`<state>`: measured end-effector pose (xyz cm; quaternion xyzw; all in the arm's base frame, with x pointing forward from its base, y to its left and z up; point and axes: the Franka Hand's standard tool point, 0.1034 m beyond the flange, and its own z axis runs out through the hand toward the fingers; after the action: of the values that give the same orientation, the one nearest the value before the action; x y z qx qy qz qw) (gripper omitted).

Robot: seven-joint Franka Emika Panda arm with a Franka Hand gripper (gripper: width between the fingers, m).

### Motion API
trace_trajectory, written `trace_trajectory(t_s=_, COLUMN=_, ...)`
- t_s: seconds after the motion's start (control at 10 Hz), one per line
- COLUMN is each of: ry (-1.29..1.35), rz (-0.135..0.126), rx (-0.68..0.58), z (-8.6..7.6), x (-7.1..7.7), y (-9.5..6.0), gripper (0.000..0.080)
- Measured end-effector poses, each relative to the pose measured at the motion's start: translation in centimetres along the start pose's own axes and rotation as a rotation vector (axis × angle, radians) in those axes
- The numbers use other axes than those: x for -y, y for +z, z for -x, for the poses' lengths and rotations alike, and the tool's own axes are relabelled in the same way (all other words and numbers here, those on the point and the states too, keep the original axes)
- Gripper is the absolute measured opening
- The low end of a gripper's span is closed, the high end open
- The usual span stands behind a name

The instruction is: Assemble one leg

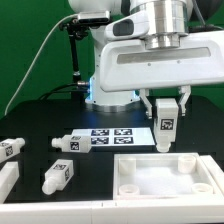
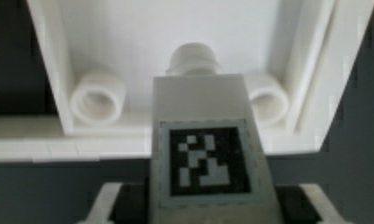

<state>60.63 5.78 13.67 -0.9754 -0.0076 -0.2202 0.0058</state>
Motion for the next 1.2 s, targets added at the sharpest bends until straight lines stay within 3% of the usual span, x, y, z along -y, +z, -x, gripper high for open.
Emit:
trace_trajectory(t_s=0.1, ry=-0.007, rz=0.003, rx=-0.044, z=-0.5, x=0.3, y=0.1, gripper=0.0285)
trace_trajectory(t_s=0.5, ry=-0.007, rz=0.005, rx=-0.042, z=-0.2, x=0.4, y=0.4, gripper=0.0285)
trace_trajectory(t_s=0.7, ry=-0.006, rz=-0.009, rx=-0.058, z=-0.6, x=2.6, y=1.9, gripper=0.0285)
trace_trajectory(t_s=1.2, ry=-0.022, rz=-0.015, rx=-0.039, z=0.0, x=4.7, y=4.6, gripper=0.0285)
